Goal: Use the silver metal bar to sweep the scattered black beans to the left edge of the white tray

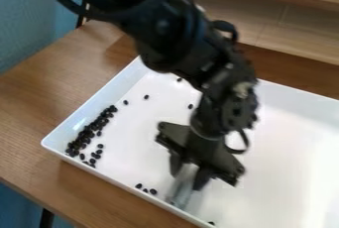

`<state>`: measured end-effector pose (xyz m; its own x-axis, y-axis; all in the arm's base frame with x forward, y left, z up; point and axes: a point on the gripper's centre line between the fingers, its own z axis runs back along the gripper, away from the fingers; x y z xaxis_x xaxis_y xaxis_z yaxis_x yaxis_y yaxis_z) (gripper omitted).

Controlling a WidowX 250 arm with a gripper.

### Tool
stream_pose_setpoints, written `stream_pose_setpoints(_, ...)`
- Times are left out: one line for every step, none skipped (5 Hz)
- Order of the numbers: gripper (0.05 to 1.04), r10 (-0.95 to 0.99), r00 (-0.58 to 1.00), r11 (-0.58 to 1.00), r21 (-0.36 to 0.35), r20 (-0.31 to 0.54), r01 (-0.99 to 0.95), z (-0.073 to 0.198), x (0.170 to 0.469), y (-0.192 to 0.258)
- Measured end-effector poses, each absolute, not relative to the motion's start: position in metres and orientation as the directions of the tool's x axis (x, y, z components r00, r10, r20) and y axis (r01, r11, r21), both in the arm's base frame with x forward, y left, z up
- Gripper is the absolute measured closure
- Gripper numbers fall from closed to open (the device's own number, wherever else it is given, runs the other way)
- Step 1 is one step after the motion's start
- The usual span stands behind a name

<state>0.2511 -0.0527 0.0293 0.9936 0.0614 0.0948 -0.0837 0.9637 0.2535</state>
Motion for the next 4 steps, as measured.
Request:
stream_pose_setpoints(0.687, 0.037, 0.995, 0.955, 0.291, 0.089, -0.062, 0.028, 0.250, -0.030)
stream_pose_setpoints(0.687, 0.014, 0.996, 0.945, 0.325, 0.085, -0.041, 0.028, 0.253, -0.006)
stream_pose_setpoints(0.687, 0.023, 0.996, 0.941, 0.335, 0.083, -0.050, 0.030, 0.257, 0.015)
stream_pose_setpoints(0.687, 0.040, 0.996, 0.937, 0.343, 0.082, -0.066, 0.031, 0.259, 0.035)
